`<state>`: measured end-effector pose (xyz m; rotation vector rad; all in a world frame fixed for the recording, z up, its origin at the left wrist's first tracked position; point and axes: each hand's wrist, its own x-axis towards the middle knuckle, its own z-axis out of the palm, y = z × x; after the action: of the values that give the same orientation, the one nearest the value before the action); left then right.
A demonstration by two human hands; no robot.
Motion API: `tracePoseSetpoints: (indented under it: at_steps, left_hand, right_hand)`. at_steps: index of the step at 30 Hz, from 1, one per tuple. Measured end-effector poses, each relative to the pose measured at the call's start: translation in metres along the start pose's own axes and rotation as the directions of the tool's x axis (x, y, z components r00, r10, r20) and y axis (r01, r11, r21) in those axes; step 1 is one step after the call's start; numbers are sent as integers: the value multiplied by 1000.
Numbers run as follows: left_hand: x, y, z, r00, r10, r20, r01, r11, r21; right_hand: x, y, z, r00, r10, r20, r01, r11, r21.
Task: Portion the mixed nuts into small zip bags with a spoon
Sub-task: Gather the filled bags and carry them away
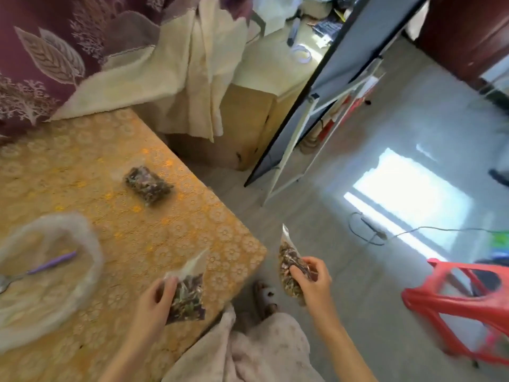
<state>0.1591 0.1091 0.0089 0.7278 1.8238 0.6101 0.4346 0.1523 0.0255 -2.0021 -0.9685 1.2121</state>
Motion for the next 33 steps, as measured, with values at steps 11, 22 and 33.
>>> tracePoseSetpoints:
  at_steps: [11, 22, 33]
  left_hand:
    - [12, 122, 140, 903, 193, 383, -328, 886, 328]
    - [-10, 219, 330, 853, 351, 387, -438, 884, 164]
    - [56, 290, 414, 860, 309, 406, -428, 870, 243]
  right_hand:
    - [-5, 73, -144, 895, 308, -323, -171, 905, 388]
    - [32, 100, -293, 780, 460, -424, -148, 794, 589]
    - [157, 76, -360, 736, 496, -461, -66, 729, 681]
